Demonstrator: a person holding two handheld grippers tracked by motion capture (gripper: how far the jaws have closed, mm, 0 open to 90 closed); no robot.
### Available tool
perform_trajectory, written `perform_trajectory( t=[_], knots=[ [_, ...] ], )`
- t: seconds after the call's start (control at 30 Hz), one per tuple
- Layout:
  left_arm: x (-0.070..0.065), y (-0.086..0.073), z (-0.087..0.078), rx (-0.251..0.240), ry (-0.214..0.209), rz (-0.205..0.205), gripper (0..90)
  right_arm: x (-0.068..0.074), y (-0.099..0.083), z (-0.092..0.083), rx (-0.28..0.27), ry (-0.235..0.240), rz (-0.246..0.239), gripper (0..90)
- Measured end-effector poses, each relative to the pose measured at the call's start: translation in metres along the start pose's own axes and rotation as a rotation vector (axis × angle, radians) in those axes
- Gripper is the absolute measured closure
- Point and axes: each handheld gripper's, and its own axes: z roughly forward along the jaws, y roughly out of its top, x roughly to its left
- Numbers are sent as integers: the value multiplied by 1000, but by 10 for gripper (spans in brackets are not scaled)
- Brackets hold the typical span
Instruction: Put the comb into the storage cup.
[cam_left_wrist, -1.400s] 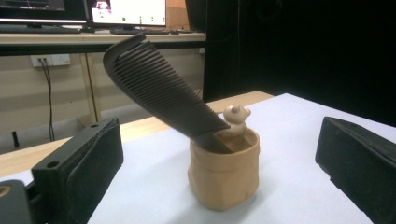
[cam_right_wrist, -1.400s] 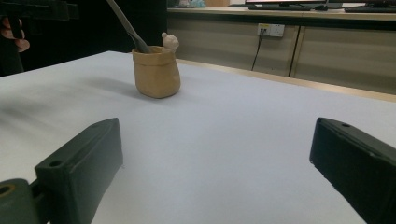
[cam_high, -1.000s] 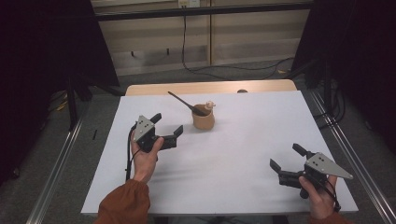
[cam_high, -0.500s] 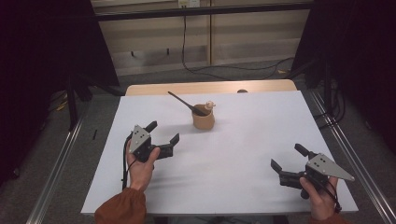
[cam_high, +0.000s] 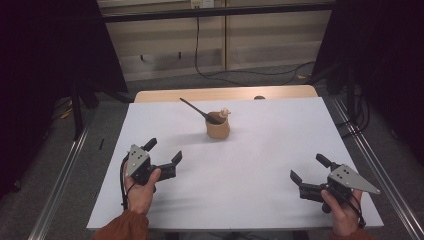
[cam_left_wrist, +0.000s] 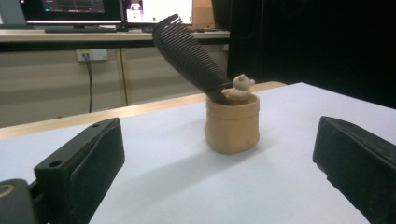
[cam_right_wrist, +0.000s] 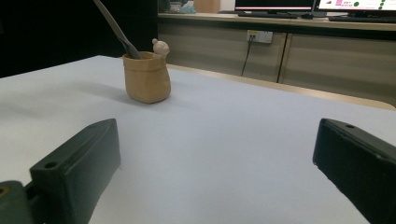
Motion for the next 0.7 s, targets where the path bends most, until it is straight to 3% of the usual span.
perform_trajectory(
  t=[0.17, 0.27, 0.47, 0.67, 0.7],
  knots=[
    [2, -3, -13, 9, -3, -8, 23, 0, 0, 0, -1, -4, 1, 1],
    [2, -5, -21, -1, 20, -27, 29, 0, 0, 0, -2, -4, 0, 1],
    [2, -7, -33, 9, 29, -6, 29, 0, 0, 0, -2, -9, 0, 2],
    [-3, -12, -43, -3, 25, -22, 29, 0, 0, 0, -1, -13, 5, 1],
    [-5, -13, -44, 7, 26, -10, 29, 0, 0, 0, -2, -13, 4, 1]
  ],
)
